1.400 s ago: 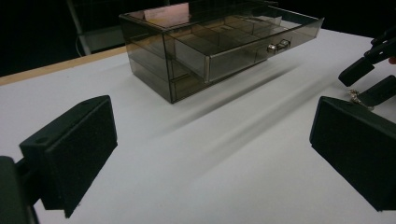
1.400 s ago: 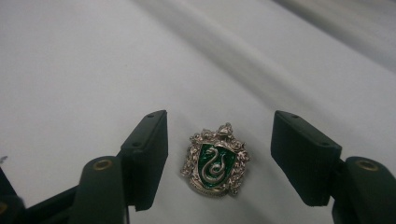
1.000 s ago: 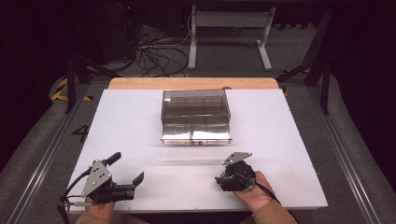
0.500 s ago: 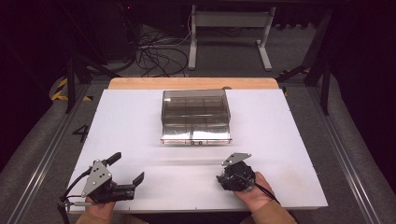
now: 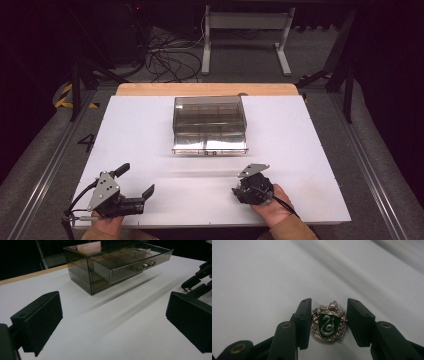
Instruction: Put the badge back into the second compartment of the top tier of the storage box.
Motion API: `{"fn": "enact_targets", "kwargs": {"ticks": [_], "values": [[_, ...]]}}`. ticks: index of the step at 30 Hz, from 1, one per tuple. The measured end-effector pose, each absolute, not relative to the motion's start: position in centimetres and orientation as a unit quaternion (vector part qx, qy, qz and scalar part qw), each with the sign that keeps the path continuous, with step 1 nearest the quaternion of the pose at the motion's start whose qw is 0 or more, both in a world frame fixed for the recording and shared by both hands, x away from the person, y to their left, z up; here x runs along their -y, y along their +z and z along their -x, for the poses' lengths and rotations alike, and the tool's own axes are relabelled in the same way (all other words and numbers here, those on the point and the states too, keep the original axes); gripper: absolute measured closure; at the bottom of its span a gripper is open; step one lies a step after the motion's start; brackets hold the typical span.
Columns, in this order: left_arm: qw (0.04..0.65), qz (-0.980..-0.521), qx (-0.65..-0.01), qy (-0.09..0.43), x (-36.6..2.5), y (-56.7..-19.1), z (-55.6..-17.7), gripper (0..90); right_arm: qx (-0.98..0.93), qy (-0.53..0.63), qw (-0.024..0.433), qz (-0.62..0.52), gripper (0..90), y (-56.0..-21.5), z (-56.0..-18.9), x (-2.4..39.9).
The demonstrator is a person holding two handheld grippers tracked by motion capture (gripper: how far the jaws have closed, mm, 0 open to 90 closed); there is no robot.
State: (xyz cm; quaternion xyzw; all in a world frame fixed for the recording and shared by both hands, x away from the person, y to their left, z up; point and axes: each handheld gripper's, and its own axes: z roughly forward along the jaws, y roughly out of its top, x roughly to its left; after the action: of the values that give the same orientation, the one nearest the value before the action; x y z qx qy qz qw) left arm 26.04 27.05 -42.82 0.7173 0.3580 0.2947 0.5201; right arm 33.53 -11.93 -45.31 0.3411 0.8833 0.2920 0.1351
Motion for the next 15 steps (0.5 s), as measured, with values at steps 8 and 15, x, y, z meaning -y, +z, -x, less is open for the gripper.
{"fn": "enact_targets", "kwargs": {"ticks": [8, 15], "values": [[0.522, -0.716, -0.359, 0.294, -27.0, -42.8, -26.0, 1.6, -0.877, 0.308, 0.141, -0.342, 56.7, -44.8, -33.4, 12.3], [0.522, -0.716, -0.359, 0.294, -27.0, -42.8, -26.0, 1.6, -0.868, 0.338, 0.147, -0.334, 56.7, -44.1, -33.2, 12.8]]}}
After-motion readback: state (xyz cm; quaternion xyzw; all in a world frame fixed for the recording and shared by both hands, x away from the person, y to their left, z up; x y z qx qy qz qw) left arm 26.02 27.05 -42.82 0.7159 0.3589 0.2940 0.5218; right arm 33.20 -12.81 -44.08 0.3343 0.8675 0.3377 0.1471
